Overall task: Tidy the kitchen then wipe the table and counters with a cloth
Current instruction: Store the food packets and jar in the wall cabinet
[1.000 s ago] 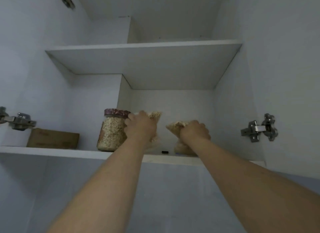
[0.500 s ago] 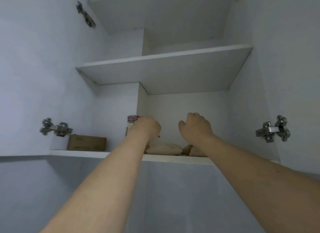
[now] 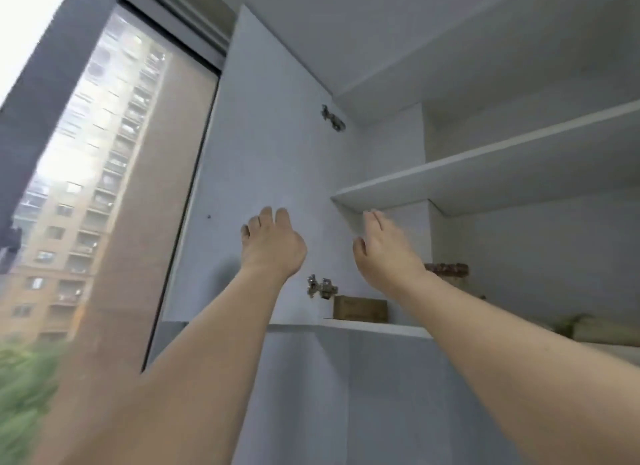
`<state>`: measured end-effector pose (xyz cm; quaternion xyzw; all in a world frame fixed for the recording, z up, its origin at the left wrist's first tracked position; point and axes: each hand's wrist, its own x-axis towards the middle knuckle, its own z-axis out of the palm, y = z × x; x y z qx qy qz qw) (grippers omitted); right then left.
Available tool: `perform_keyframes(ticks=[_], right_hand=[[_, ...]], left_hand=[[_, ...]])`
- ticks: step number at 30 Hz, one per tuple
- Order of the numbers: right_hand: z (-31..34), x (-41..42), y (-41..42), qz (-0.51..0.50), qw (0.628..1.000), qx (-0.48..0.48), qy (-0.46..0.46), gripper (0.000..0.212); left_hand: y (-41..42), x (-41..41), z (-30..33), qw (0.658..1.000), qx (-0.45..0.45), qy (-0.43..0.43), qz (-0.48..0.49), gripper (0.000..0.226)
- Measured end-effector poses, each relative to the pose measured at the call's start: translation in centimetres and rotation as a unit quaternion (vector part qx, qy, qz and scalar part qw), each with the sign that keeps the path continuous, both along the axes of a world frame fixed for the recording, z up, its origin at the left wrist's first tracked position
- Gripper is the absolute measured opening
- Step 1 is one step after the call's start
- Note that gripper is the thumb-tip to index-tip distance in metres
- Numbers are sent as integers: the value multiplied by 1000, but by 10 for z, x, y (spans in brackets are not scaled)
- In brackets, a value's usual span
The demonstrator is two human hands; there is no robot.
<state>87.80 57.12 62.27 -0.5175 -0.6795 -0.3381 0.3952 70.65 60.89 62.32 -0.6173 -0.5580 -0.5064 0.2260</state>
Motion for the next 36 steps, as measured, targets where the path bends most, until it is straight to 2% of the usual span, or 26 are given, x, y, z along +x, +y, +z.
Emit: perform_keyframes(ticks=[3, 8, 11, 14, 18, 20, 23, 26, 31, 34, 36], right_hand=[[-4, -48, 15, 31, 998, 28, -55, 51], [-16, -105, 41, 64, 989, 19, -133, 54], [-25, -122, 56, 75, 981, 20, -175, 54], [-31, -120, 66, 71, 979, 8, -191, 56], [-29, -92, 61, 38, 977, -1, -210, 61], [-21, -72, 52, 7, 977, -1, -215, 65], [-5, -47, 34, -23, 974, 22, -226, 71], [7, -21, 12, -33, 966, 67, -247, 73], [19, 16, -13, -80, 949, 84, -292, 78], [20, 42, -19, -139, 930, 64, -335, 77], [19, 63, -22, -190, 918, 27, -348, 69]], left_hand=[[-3, -55, -13, 999, -14, -50, 11, 57], [13, -111, -40, 986, -35, -161, 14, 64], [33, -129, -53, 970, -77, -229, -24, 66], [45, -125, -59, 956, -98, -272, -54, 57], [41, -122, -60, 948, -39, -313, -46, 35], [36, -116, -60, 952, -10, -300, -58, 33], [17, -94, -63, 970, 59, -225, -70, 25], [-5, -58, -65, 978, 131, -127, -105, 35], [-12, 14, -62, 978, 102, -5, -184, 26], [-15, 64, -62, 978, 71, 14, -194, 47], [-16, 97, -63, 978, 58, 33, -200, 42]])
